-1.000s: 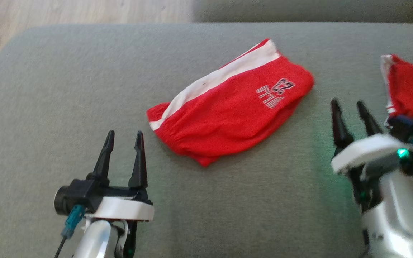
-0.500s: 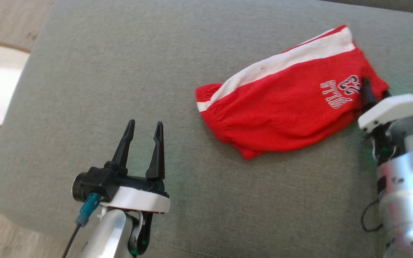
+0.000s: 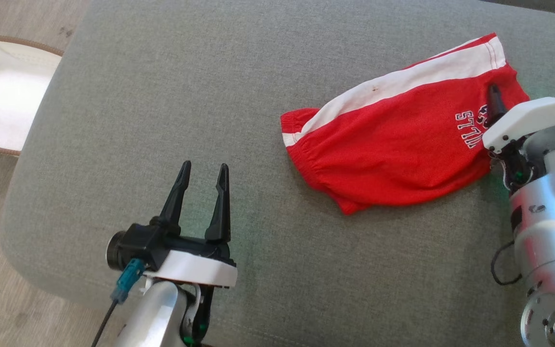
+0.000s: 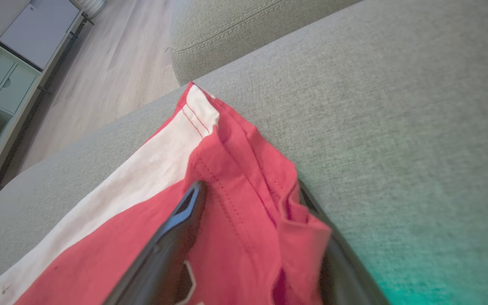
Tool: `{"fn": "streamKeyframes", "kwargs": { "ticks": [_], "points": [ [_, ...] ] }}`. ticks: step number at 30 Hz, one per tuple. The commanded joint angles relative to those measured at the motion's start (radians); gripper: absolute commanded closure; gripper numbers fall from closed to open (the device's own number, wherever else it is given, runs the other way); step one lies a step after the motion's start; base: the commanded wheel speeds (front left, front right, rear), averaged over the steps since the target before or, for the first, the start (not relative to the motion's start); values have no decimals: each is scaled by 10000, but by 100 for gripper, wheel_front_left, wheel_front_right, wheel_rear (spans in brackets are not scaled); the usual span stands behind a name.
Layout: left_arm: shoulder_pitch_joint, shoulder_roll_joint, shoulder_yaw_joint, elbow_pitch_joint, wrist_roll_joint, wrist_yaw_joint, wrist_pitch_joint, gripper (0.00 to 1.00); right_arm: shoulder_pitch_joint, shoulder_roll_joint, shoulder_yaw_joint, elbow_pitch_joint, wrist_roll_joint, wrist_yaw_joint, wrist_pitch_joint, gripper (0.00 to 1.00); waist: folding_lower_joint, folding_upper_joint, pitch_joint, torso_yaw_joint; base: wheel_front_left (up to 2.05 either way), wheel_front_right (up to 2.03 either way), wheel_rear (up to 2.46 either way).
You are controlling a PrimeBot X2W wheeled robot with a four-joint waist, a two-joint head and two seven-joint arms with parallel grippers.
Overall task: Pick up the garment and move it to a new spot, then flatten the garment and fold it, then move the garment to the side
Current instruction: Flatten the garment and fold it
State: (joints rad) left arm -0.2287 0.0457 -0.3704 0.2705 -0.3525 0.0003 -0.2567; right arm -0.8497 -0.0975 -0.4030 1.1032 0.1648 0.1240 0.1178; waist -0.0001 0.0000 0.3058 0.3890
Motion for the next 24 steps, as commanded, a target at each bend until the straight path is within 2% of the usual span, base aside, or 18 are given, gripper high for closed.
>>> {"fn": "streamKeyframes", "kwargs": {
  "ticks": [1, 2, 13, 20, 24],
  "points": [
    [-319, 46, 237, -323, -82, 38, -51, 0, 258, 472, 171, 457, -107, 67, 147, 81, 1, 0, 9, -23, 0, 0, 0],
    [-325, 46, 231, -318, -89, 41, -51, 0, 202, 472, 176, 541, -167, 67, 95, 100, 1, 0, 13, -38, 0, 0, 0],
    [-401, 45, 206, -220, -73, 36, -51, 0, -164, 472, 429, 769, -295, 67, -1108, 100, 1, 0, -147, -371, 0, 0, 0],
    [-157, 45, 308, -85, 76, -11, -51, 0, 303, 251, -324, 397, -383, 67, -2117, 100, 1, 0, -664, -844, 0, 0, 0],
    [24, 45, 464, -38, 205, -63, -51, 0, 948, 91, -1204, 94, -353, 67, -2567, 100, 1, 0, -1085, -1279, 0, 0, 0]
  ]
}}
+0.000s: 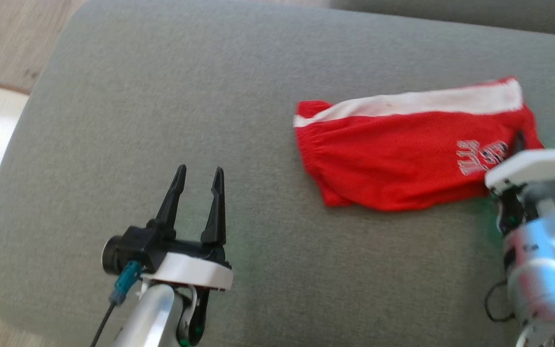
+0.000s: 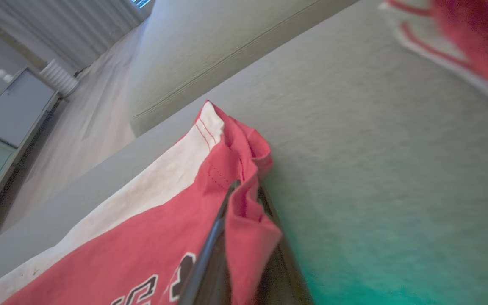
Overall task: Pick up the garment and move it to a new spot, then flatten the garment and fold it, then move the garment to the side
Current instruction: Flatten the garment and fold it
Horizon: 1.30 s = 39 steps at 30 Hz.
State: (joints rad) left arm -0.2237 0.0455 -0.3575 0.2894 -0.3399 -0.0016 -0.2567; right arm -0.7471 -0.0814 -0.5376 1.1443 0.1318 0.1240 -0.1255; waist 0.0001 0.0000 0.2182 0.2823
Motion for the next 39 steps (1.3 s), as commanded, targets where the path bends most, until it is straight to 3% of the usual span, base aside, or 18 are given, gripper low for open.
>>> {"fn": "streamKeyframes", "kwargs": {
  "ticks": [1, 8, 18, 22, 27, 33, 39],
  "points": [
    [10, 47, 364, -222, 95, -53, -51, 0, 72, -87, -55, -389, -30, 67, -198, 100, -1, 0, -286, -294, 0, 0, 0],
    [299, 47, 467, -203, 160, -89, -51, 0, 988, 117, -1105, -1096, -169, 67, -391, 100, -1, 0, -717, -714, 0, 0, 0],
    [514, 47, 510, -137, 213, -178, -51, 0, 1066, 304, -675, -1744, 145, 67, -230, 100, -1, 0, -891, -736, 0, 0, 0],
    [524, 47, 526, -53, 261, -203, -51, 0, 778, 308, 357, -1485, 1099, 67, -451, 100, -1, 0, -1043, -589, 0, 0, 0],
    [621, 47, 588, 33, 327, -222, -51, 0, 555, 310, 2580, -1391, 2966, 67, -672, 100, -1, 0, -1309, -397, 0, 0, 0],
    [749, 47, 573, 75, 338, -241, -51, 0, 1152, 310, 6002, -2534, 5650, 67, -676, 100, -1, 0, -1527, -143, 0, 0, 0],
    [864, 47, 557, 73, 320, -223, -51, 0, 1708, 311, 7952, -3098, 6907, 67, -925, 100, -1, 0, -1606, 170, 0, 0, 0]
  ]
}}
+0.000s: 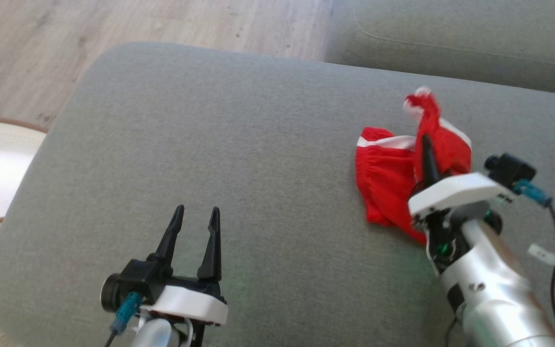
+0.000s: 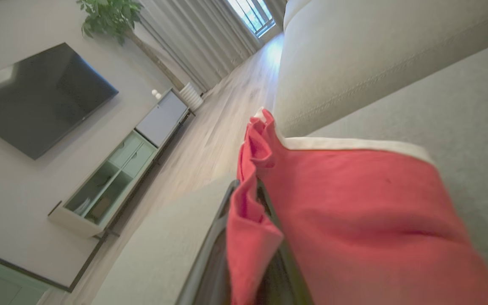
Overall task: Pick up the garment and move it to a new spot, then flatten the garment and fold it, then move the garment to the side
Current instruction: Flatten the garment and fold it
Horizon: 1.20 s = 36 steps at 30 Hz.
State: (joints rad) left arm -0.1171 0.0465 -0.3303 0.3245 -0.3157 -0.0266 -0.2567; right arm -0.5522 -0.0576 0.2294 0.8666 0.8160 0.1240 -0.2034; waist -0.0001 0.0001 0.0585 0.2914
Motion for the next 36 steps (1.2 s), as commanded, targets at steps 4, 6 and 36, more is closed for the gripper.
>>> {"fn": "streamKeyframes", "kwargs": {
  "ticks": [4, 6, 36],
  "points": [
    [-166, 37, 240, -293, 41, 40, -51, 0, -261, 73, 1018, -48, 362, 67, -295, 100, 1, -1, 55, 308, 0, 0, 0],
    [-159, 37, 237, -289, 20, 52, -51, 0, -291, 73, 1322, 109, 535, 67, -348, 100, 1, -1, 89, 402, 0, 0, 0],
    [-108, 37, 1071, -1355, -69, 64, -51, 0, -761, -614, 2370, -330, -1885, 67, -578, 0, 1, -1, -245, -1526, 0, 0, 0]
  ]
}}
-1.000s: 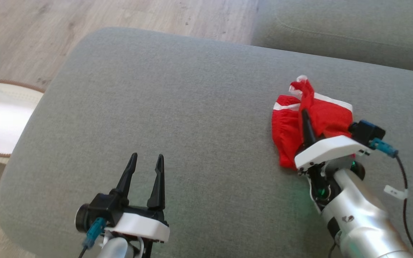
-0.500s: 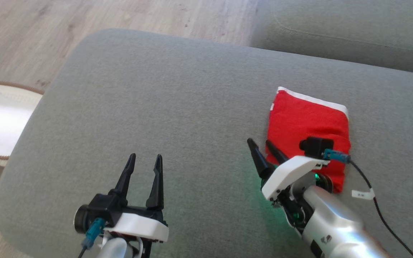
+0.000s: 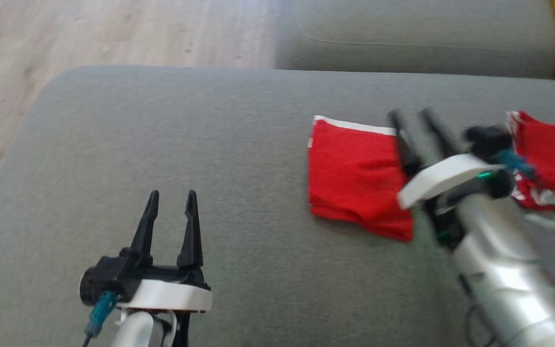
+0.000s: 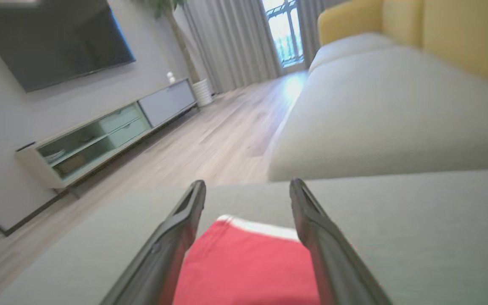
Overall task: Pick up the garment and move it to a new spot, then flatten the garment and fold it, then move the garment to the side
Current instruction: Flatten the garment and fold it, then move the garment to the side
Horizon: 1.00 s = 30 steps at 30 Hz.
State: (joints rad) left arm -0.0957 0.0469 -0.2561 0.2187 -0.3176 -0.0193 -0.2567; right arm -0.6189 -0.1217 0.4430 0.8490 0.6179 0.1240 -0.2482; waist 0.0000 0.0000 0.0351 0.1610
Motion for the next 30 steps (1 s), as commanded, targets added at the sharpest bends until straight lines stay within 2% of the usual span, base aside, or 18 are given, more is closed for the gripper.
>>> {"fn": "streamKeyframes", "kwargs": {
  "ticks": [1, 4, 9, 13, 16, 23, 30],
  "points": [
    [-339, 33, 361, -408, -37, -32, -51, 0, 129, -87, -224, -510, -393, 67, -130, 0, 0, 0, -8, -334, 0, 0, 0],
    [-387, 33, 471, -774, -64, -82, -51, 0, 1065, -308, -1597, -1769, -2069, 67, -132, 0, 0, 0, 27, -660, 0, 0, 0],
    [-368, 33, 618, -1163, -97, -136, -51, 0, 2869, 149, -3438, -3601, -3979, 67, -134, 0, 0, 0, 32, -1131, 0, 0, 0],
    [-254, 33, 599, -1139, -54, -162, -51, 0, 3882, 546, -4317, -4613, -4901, 67, -128, 0, 0, 0, 33, -1411, 0, 0, 0],
    [-95, 33, 578, -932, 88, -188, -51, 0, 4553, 692, -4581, -5246, -5382, 67, -63, 0, 0, 0, 7, -1557, 0, 0, 0],
    [74, 33, 663, -818, 86, -164, -51, 0, 5000, 711, -4413, -5713, -4989, 67, 113, 0, 0, 0, 0, -1569, 0, 0, 0],
    [-101, 33, 564, -878, 88, -190, -51, 0, 4875, 713, -4697, -5921, -4618, 67, 353, 0, 0, 0, 224, -1339, 0, 0, 0]
  ]
}}
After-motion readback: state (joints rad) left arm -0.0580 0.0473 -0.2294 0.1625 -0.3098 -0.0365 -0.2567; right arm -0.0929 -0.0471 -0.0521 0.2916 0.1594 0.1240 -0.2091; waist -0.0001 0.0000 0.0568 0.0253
